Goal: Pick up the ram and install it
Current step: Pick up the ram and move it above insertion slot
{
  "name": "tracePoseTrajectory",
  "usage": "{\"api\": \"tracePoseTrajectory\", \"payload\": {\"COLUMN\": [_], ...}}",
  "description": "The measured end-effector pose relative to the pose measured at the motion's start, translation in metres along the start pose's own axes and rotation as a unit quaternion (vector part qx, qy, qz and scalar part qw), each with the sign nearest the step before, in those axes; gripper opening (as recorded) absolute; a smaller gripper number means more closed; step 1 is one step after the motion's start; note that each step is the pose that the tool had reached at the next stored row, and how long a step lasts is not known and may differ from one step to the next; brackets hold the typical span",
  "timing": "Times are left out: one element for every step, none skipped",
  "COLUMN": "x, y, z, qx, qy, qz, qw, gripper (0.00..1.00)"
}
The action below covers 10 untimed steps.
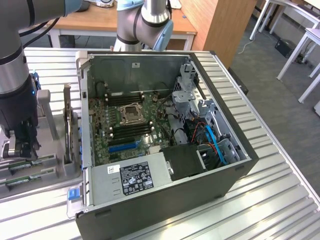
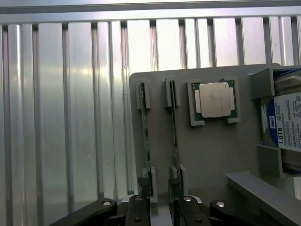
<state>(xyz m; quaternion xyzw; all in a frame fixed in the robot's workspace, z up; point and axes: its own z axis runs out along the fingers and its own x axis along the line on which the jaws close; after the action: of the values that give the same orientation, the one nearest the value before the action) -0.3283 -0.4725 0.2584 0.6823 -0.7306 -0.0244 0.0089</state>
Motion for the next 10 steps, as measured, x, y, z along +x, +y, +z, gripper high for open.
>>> {"api": "tracePoseTrajectory", "payload": {"x": [0.0001,0.0002,0.0002,0.0003,0.0003,0.0003,0.0003,0.0003,0.0003,0.0003], "y": [0.0007,0.0015,0.0022,0.0022,0.0022,0.0022,0.0022,0.0022,0.0021,0.0021], "z": [0.0001,0.0003,0.0004,0.0005,0.0006,0.0013,0.0022,0.0034,0.0047,0.006], "qx": [0.0,0.0,-0.0001,-0.0001,-0.0001,0.0,0.0,0.0,0.0,-0.0001], "qy": [0.0001,0.0,0.0001,0.0003,0.0005,0.0004,0.0004,0.0004,0.0005,0.0005], "qz": [0.0,0.0,0.0,-0.001,-0.001,-0.001,-0.001,-0.001,-0.001,-0.002], "qw": [1.0,1.0,1.0,1.0,1.0,1.0,1.0,1.0,1.0,1.0], "gripper": [0.3,0.3,0.3,0.3,0.3,0.3,0.3,0.3,0.3,0.3]}}
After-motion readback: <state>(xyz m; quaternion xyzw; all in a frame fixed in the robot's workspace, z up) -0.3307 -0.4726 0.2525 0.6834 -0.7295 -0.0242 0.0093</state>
